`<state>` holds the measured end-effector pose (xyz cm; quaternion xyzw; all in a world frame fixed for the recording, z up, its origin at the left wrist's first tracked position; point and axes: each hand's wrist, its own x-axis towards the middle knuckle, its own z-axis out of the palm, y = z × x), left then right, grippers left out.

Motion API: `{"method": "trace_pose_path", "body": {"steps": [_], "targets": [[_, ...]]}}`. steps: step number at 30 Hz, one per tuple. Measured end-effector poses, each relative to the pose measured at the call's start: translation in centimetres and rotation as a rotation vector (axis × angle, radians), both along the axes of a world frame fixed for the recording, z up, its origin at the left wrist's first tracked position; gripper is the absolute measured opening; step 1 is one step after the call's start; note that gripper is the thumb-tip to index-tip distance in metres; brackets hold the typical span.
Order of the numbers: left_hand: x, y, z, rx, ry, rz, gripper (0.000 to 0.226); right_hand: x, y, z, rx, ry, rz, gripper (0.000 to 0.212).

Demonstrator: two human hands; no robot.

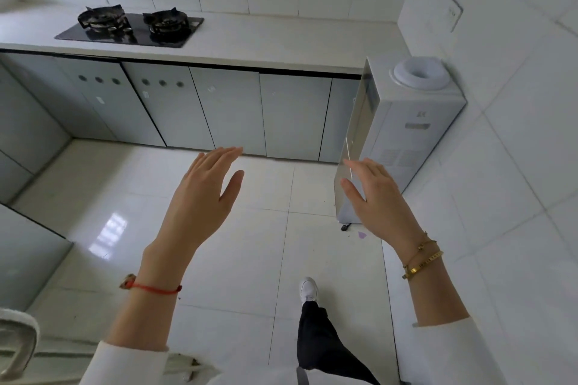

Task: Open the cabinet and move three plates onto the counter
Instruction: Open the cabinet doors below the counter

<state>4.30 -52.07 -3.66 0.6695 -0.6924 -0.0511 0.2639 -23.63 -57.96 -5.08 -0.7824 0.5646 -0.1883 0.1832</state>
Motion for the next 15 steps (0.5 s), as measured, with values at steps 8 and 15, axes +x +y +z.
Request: {"method": "trace_pose_path", "body": {"steps": [8, 15], "targets": [[0.5, -12.1, 1.1, -0.028, 0.027, 0.119, 0.041, 1.9, -15.2, 1.6, 0.004, -0.007, 0.137, 0.047], [2.0, -20.2, 1.5, -0.029, 0.024, 0.231, 0.042, 4.2, -26.3, 2.4, -0.009, -0.009, 0.225, 0.05]]}}
